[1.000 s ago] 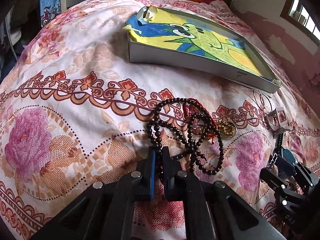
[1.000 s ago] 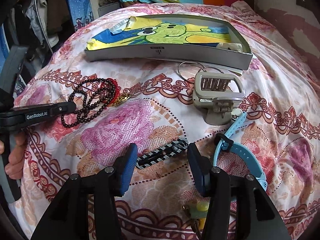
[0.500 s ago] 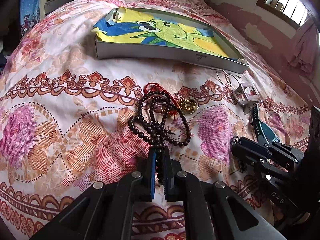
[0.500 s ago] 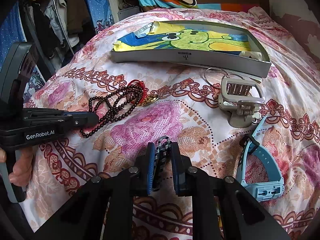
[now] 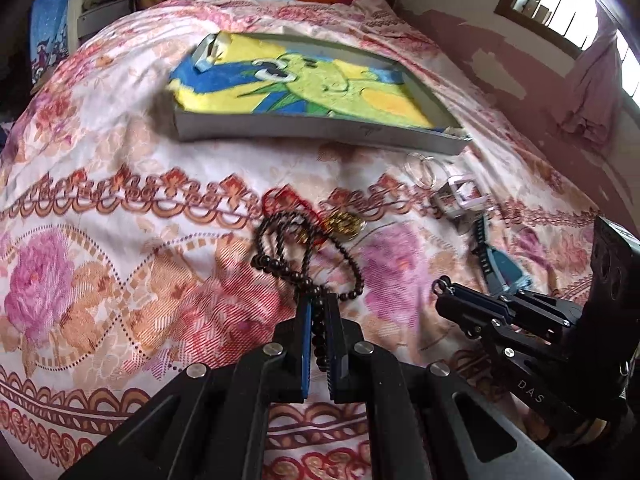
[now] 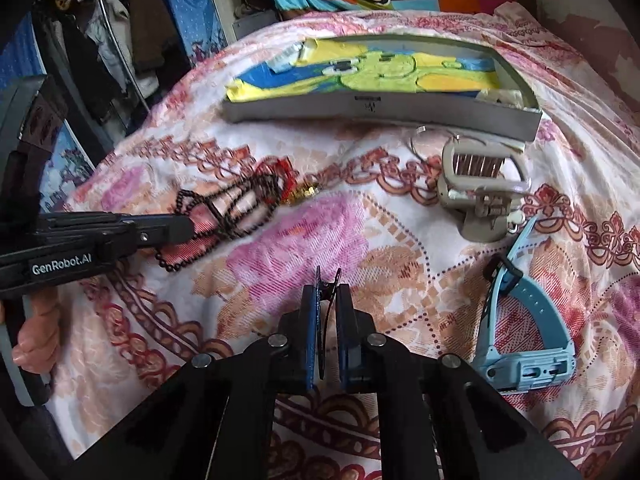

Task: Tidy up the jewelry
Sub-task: 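Carry both items over the tray and open both tools to drop them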

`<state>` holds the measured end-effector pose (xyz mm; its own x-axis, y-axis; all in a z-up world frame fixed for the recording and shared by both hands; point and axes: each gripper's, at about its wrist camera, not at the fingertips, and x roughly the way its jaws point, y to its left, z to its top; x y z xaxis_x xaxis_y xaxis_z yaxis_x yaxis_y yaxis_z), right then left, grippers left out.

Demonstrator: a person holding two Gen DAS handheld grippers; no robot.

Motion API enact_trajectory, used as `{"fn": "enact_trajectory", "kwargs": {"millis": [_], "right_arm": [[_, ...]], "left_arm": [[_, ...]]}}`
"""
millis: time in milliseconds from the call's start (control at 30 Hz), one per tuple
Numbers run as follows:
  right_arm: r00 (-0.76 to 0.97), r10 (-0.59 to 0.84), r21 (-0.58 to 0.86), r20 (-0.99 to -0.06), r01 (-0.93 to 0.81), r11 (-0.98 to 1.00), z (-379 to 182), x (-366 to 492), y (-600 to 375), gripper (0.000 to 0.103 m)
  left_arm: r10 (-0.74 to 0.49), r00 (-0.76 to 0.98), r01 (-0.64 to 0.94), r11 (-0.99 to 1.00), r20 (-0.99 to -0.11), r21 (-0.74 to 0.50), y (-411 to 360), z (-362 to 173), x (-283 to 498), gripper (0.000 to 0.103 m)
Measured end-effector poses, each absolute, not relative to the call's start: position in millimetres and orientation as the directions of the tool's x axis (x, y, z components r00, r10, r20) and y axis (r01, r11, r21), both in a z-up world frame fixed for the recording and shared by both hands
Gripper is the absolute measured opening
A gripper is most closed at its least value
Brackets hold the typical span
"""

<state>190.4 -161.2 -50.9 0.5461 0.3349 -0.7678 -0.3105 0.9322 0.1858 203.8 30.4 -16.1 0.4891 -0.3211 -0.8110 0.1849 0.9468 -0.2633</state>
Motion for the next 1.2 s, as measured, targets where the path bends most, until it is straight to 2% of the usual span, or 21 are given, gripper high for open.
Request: {"fn": "enact_trajectory", "kwargs": {"millis": [267, 467, 600, 767, 1000, 1200], "right_arm": [[0.633, 0.432, 0.249, -0.643, -0.361, 0.899, 19, 210, -179, 0.008], [0.694, 0.439, 0.214, -0.571, -0.39, 0.895, 69, 262, -185, 0.008], [0.71, 0.44, 0.214, -0.55, -0.389, 0.896, 81, 307, -182, 0.008], [0.7, 0.415, 0.233, -0.581, -0.345, 0.909, 57, 359, -180, 0.008], [0.626, 0.342, 0.184, -0.701, -0.304, 0.935, 7, 397, -176, 0.008], [0.592, 0.304, 0.155, -0.746, -0.289, 0.945, -15, 405, -180, 0.009]], "left_arm": [[-0.297, 0.487, 0.205, 0.953, -0.821, -0.224, 23, 52, 247, 0.006], [-0.263, 0.596, 0.2, 0.964, -0.759, -0.177, 20, 116, 297, 0.006], [-0.238, 0.68, 0.189, 0.971, -0.694, -0.148, 17, 139, 332, 0.006], [-0.252, 0.699, 0.169, 0.968, -0.669, -0.187, 15, 117, 373, 0.006], [-0.289, 0.608, 0.109, 0.953, -0.74, -0.284, 18, 34, 405, 0.006], [-0.321, 0.545, 0.118, 0.944, -0.774, -0.309, 16, -2, 407, 0.007]]}}
